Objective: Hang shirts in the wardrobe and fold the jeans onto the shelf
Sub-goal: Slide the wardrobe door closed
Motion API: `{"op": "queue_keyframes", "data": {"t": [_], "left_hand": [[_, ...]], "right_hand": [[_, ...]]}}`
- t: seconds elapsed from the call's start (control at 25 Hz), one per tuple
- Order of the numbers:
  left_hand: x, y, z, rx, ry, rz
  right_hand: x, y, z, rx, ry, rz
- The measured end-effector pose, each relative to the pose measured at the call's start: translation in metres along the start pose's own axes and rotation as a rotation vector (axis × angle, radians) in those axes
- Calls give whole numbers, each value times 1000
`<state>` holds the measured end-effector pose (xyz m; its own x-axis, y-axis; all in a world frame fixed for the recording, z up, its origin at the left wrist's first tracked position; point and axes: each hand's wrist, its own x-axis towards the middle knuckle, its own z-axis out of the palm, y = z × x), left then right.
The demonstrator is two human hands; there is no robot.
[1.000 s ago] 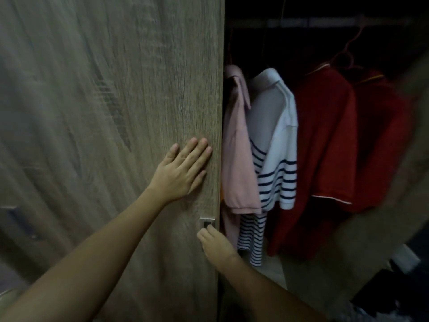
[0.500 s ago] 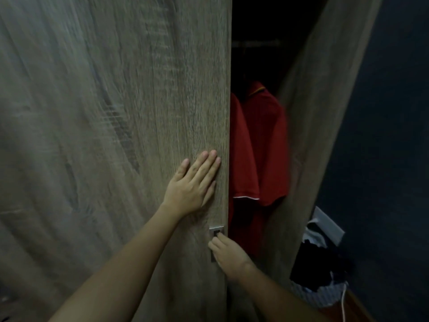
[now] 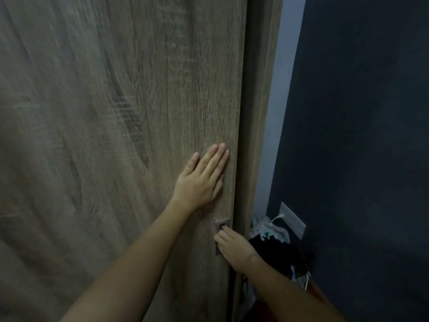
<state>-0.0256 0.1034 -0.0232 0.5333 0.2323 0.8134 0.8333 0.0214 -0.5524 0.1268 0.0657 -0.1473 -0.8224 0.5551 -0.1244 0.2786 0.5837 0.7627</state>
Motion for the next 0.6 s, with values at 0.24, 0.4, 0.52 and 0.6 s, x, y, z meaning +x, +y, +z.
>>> {"op": "queue_keyframes", "data": {"t": [0.24,0.4,0.52,0.6], "left_hand": [[18,30,6,1,-30,-20],[22,31,-2,25,-93,-32],[22,34,-18,-21,-124,-51],[13,32,-31,-122,-163,-108]], "right_hand": [[-20,20,27,-50,-7,-35],[-18,22,31,11,41,-39],[-22,22,28,87,23,-11],[-22,23,17,170,-32,5]]}}
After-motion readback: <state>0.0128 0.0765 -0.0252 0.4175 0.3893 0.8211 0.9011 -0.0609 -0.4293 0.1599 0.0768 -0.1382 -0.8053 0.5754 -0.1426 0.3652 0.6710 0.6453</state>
